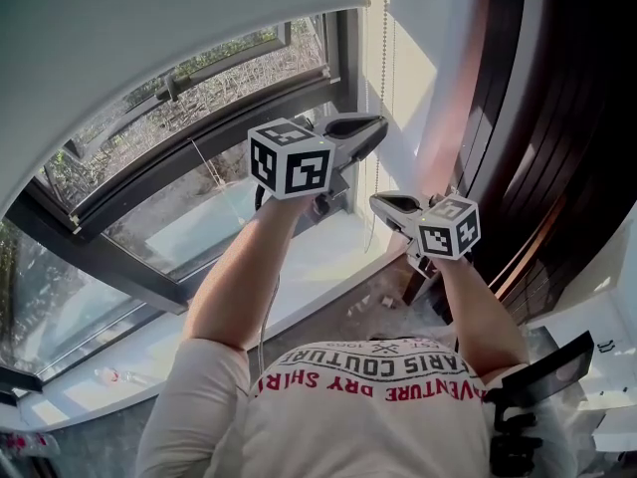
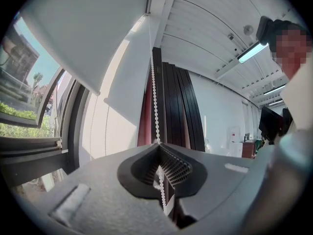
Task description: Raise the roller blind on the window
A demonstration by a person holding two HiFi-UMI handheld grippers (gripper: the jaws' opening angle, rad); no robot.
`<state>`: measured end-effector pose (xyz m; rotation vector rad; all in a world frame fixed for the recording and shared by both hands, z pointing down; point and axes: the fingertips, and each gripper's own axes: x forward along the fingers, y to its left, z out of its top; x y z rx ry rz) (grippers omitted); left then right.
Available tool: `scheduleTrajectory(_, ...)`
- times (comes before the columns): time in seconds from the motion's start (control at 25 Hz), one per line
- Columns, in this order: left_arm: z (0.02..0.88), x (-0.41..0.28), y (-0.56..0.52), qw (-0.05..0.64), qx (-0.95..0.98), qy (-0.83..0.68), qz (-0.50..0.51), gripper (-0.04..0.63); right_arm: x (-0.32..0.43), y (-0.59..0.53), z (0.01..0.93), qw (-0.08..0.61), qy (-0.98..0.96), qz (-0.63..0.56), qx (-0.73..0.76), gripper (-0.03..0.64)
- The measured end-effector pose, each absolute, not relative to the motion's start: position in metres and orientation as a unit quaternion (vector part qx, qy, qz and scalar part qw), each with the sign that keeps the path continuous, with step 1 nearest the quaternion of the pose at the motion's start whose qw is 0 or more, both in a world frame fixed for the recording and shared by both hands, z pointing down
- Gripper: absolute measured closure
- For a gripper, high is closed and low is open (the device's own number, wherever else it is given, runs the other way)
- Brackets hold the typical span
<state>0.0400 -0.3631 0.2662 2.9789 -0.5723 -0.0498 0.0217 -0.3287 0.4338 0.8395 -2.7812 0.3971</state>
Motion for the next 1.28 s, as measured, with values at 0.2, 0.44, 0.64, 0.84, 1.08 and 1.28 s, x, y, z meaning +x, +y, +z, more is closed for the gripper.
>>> scheduleTrajectory(0.2, 0.294, 0.043, -0.358, 0.051, 0.98, -0.193, 0.007, 0.594, 0.022, -0.321, 0.461, 0.117, -0.939, 0.156, 0.283, 0.611)
scheduleTrajectory(0.44, 0.338, 0.047, -0.35, 0.066, 0.979, -0.191, 0.031, 0.594, 0.025, -0.313, 0.505, 0.152, -0.929, 0.178, 0.285, 0.611)
scheduleTrajectory(0.64, 0.378, 0.051, -0.346, 0.09, 0.977, -0.187, 0.051, 0.594, 0.028, -0.306, 0.545, 0.185, -0.918, 0.201, 0.286, 0.611)
scheduleTrajectory(0.84, 0.418, 0.056, -0.336, 0.102, 0.974, -0.184, 0.079, 0.594, 0.034, -0.296, 0.582, 0.224, -0.905, 0.219, 0.288, 0.611)
scheduleTrajectory(1.08, 0.432, 0.058, -0.33, 0.117, 0.974, -0.181, 0.073, 0.594, 0.037, -0.295, 0.597, 0.225, -0.901, 0.223, 0.296, 0.609)
scheduleTrajectory(1.28, 0.432, 0.058, -0.332, 0.112, 0.974, -0.184, 0.072, 0.594, 0.038, -0.293, 0.596, 0.235, -0.909, 0.2, 0.281, 0.607)
